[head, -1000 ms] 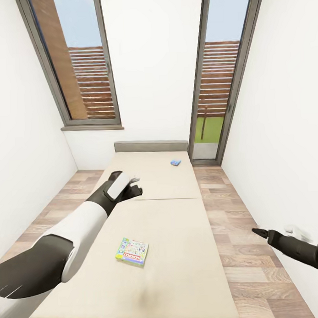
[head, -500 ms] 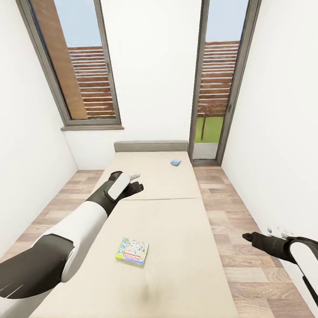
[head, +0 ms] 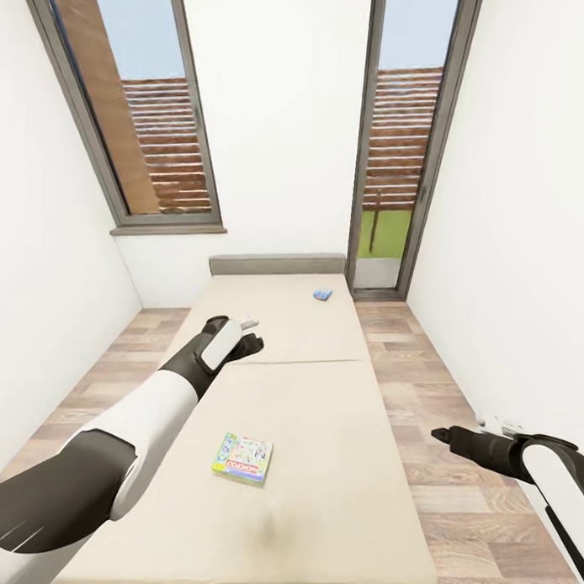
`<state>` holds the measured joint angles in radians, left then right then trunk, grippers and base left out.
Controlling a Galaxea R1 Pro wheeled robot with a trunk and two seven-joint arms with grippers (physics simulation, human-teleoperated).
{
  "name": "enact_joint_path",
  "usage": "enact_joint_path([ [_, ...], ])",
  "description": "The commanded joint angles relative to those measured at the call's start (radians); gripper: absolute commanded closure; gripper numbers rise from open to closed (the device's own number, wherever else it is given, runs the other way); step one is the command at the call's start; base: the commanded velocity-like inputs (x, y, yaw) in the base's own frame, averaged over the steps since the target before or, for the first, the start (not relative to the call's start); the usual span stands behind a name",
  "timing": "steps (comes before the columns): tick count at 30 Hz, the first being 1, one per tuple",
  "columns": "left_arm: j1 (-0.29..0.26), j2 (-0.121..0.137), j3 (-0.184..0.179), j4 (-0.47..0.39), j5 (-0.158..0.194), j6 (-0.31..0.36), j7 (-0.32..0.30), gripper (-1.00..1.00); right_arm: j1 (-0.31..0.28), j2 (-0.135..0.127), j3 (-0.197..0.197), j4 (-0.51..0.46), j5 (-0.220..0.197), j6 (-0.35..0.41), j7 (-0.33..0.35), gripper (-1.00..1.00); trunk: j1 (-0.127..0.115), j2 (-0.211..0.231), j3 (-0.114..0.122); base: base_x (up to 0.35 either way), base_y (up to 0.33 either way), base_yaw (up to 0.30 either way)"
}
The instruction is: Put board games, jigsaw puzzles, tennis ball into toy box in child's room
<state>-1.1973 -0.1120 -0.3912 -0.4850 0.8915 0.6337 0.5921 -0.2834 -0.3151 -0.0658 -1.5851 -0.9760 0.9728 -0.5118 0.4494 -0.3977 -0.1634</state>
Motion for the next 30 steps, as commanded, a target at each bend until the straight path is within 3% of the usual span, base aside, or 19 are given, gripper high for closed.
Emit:
enact_joint_path([
  [1,-0.001,0.001,-0.008,-0.001,0.01,0.0,0.009,-1.0,-0.001,-0.001,0.0,-0.001,-0.01,0.003,-0.006,-1.0,0.001,-0.002,-0.004,0.0,0.0,0.0],
  [17,0.004,0.007,-0.013,-0.004,0.011,-0.018,0.006,-1.0,-0.021,-0.012,-0.011,-0.001,-0.013,0.044,0.172,-1.0,0.001,-0.002,-0.03,0.0,0.001,0.0],
  [27,0.006,0.009,-0.014,-0.007,0.01,-0.032,-0.045,-1.0,-0.022,-0.014,-0.016,-0.001,-0.015,0.046,0.187,-1.0,0.001,-0.002,-0.047,-0.026,0.11,0.0],
  [30,0.007,0.01,-0.014,-0.007,-0.005,-0.032,-0.053,-1.0,-0.022,-0.014,-0.017,0.0,-0.016,0.046,0.188,-1.0,0.001,-0.002,-0.052,-0.004,0.026,-0.027],
])
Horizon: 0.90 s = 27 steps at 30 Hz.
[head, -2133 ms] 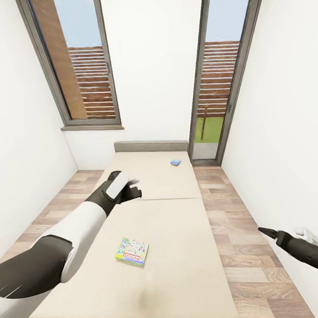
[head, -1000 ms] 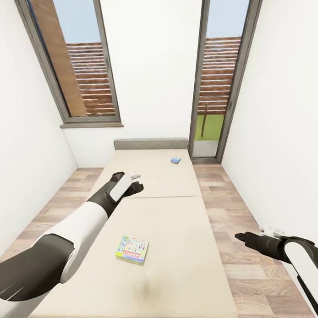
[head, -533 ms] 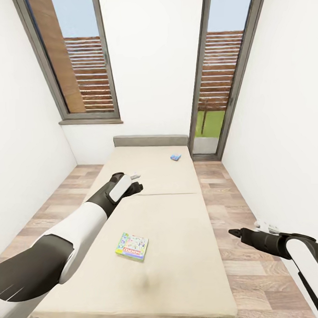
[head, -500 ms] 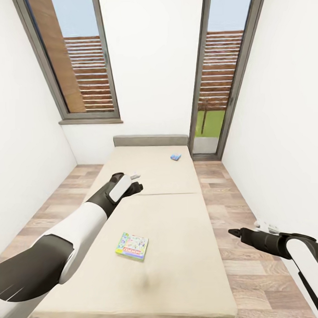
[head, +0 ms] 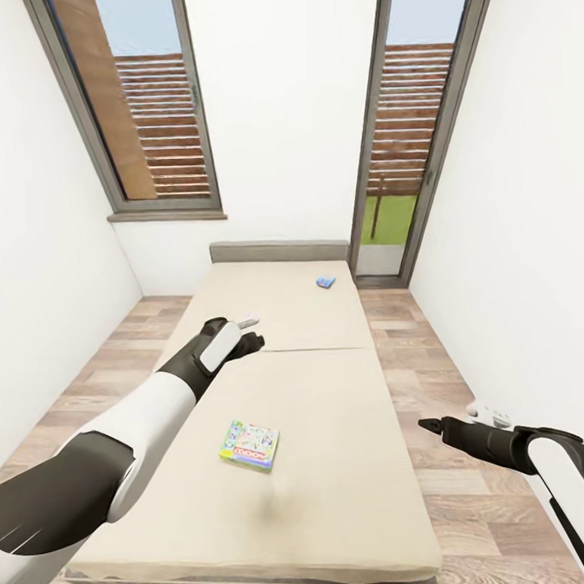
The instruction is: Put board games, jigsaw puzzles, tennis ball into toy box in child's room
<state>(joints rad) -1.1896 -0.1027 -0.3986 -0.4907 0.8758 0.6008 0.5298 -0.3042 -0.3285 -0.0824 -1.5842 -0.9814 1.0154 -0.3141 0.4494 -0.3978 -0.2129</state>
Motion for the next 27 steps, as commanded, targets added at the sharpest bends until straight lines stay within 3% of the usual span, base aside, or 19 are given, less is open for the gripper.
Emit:
enact_joint_path([
  [1,-0.001,0.001,-0.006,-0.001,0.005,0.001,0.009,-1.0,-0.001,0.0,0.0,-0.001,-0.011,0.003,-0.01,-1.0,0.001,-0.002,-0.004,-0.002,0.041,-0.05],
  [8,-0.001,0.01,-0.006,-0.002,-0.031,0.001,0.005,-1.0,-0.001,0.0,0.0,0.0,-0.011,0.003,-0.01,-1.0,0.001,-0.002,-0.015,0.009,0.17,-0.07],
  [27,0.0,0.011,-0.006,-0.009,-0.038,0.001,0.004,-1.0,-0.001,0.001,0.0,0.0,-0.011,0.003,-0.01,-1.0,0.001,-0.002,-0.047,0.008,0.042,-0.095],
])
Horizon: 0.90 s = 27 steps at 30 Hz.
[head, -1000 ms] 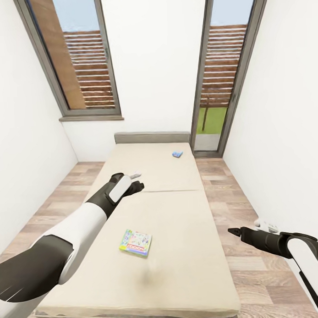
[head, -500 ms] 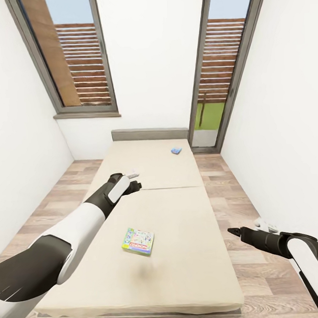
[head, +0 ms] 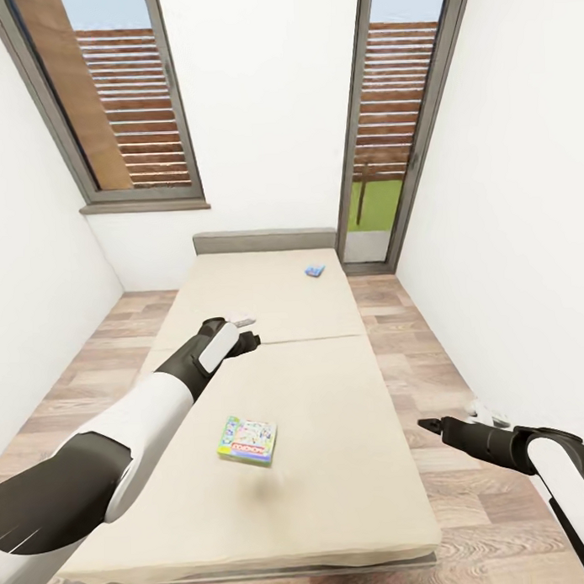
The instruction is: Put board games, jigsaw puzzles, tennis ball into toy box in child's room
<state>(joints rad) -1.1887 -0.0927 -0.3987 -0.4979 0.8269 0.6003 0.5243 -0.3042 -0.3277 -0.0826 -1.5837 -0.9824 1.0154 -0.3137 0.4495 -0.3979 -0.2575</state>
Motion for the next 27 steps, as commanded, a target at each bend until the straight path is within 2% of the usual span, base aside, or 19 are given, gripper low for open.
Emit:
enact_joint_path([
  [1,-0.001,0.001,-0.006,-0.002,0.011,0.001,0.01,-1.0,-0.001,0.0,0.0,-0.001,-0.011,0.003,-0.01,-1.0,0.001,-0.002,-0.004,0.0,0.001,-0.098],
  [27,-0.001,0.0,-0.006,-0.002,0.01,0.001,0.011,-1.0,-0.001,0.005,0.001,-0.001,-0.012,0.003,-0.01,-1.0,0.001,-0.002,-0.047,0.0,0.0,-0.098],
])
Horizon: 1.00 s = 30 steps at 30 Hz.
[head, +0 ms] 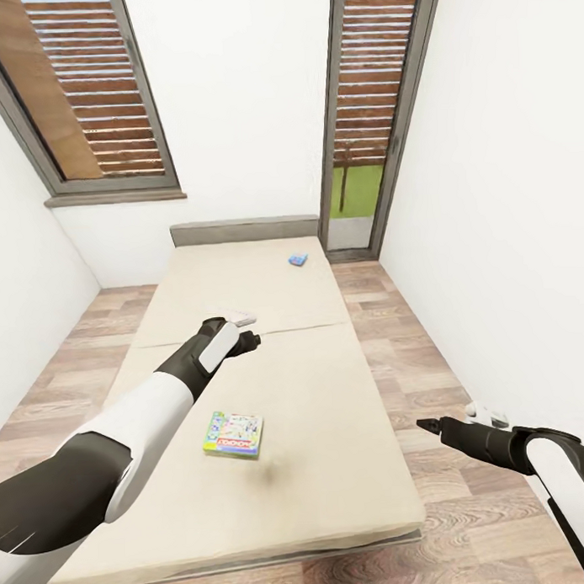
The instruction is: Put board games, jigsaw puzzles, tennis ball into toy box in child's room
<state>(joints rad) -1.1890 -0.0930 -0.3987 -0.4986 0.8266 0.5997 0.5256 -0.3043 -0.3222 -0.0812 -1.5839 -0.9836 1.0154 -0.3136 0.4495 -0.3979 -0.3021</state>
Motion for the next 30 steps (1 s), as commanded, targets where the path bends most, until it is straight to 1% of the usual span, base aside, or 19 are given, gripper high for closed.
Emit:
enact_joint_path([
  [1,-0.001,0.001,-0.006,-0.001,0.011,0.001,0.01,-1.0,-0.001,0.0,0.0,-0.001,-0.01,0.003,-0.01,-1.0,0.001,-0.002,-0.004,0.0,0.0,-0.098],
  [18,-0.001,0.002,-0.005,0.0,0.01,0.0,0.01,-1.0,-0.001,0.004,0.001,-0.002,-0.01,0.003,-0.009,-1.0,0.001,-0.002,-0.032,0.0,0.0,-0.094],
  [30,0.0,0.004,-0.005,0.004,0.008,0.0,0.01,-1.0,-0.001,0.007,0.001,-0.002,-0.011,0.002,-0.009,-1.0,0.001,-0.002,-0.049,0.0,0.0,0.007],
])
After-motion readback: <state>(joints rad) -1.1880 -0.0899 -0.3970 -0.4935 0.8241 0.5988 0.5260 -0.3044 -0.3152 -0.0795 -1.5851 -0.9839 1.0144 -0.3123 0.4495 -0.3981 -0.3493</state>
